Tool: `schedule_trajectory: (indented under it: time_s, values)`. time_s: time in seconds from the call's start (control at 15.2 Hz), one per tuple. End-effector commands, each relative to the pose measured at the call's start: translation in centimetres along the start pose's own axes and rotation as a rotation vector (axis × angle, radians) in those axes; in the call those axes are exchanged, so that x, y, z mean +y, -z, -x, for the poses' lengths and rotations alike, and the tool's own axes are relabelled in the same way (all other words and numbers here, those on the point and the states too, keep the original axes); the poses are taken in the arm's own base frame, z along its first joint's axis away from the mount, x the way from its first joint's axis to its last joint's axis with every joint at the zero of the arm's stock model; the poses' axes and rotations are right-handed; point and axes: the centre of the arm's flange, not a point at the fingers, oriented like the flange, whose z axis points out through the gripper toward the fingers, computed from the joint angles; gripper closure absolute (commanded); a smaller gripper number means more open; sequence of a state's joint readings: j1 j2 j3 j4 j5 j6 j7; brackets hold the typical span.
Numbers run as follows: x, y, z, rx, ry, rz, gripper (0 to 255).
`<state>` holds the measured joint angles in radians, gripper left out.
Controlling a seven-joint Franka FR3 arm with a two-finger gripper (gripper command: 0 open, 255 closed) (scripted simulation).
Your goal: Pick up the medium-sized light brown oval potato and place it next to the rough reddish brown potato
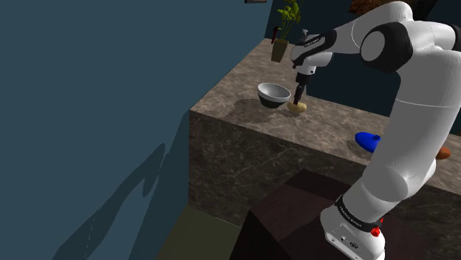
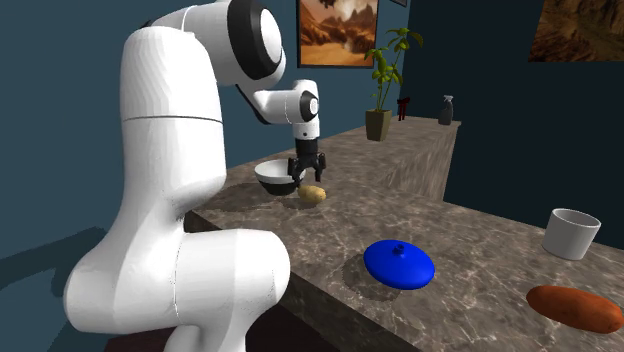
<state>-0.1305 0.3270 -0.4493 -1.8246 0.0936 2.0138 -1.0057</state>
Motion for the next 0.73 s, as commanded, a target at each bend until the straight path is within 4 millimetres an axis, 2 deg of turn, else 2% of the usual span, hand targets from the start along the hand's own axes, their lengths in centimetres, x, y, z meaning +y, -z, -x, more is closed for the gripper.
schedule_trajectory:
  time_s: [0.0,0.4,0.66]
  values:
    - [0.6,-1.0,-0.4,0.001,0.008,0.001,0]
    - [0.6,-4.0,-0.4,0.001,0.008,0.001,0]
    - [0.6,-4.0,-0.4,0.001,0.008,0.001,0]
